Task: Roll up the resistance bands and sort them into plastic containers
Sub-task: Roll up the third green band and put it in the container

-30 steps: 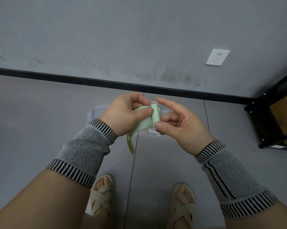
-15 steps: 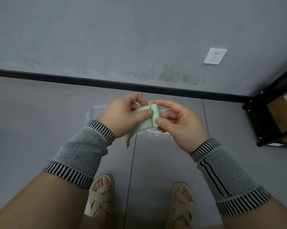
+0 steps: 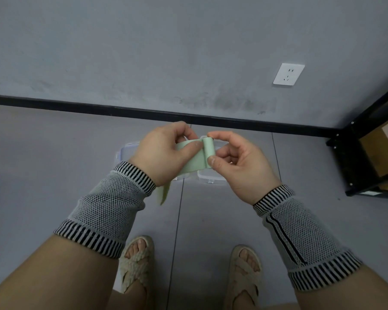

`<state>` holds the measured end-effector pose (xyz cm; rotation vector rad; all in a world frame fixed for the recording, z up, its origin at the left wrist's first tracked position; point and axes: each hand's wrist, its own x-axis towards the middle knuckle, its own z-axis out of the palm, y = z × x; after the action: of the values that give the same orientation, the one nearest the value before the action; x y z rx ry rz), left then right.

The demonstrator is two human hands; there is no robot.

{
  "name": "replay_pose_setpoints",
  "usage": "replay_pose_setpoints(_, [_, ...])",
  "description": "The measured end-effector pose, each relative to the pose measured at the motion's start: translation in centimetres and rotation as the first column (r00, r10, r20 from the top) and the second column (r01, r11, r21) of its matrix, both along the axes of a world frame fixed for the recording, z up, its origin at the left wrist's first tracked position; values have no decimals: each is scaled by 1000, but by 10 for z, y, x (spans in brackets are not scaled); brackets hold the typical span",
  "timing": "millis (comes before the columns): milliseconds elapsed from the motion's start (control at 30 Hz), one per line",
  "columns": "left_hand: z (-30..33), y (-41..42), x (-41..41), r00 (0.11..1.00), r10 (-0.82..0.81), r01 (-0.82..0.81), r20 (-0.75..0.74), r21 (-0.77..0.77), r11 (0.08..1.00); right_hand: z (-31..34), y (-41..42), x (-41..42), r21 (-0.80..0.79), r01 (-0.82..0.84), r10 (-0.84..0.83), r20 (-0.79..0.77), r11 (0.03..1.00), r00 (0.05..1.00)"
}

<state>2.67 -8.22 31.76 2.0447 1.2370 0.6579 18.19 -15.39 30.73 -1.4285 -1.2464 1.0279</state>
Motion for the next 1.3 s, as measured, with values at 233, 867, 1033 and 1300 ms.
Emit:
replay_pose_setpoints(233, [0, 0, -5, 998, -3, 6, 67, -41, 999, 3, -1, 5, -16, 4, -7, -181, 1000, 984])
replay_pose_setpoints(867, [5, -4, -5, 991, -72, 80, 117, -69, 994, 3, -1, 14, -17, -31, 23, -366, 999, 930])
replay_pose_setpoints(1033, [5, -4, -2, 995, -50, 53, 87, -40, 998, 3, 0, 8, -6, 20, -20, -162, 1000, 987])
replay_pose_setpoints(1300, [6, -8, 1, 998, -17, 18, 62, -6, 1000, 1, 2, -1, -10, 28, -28, -42, 1000, 999])
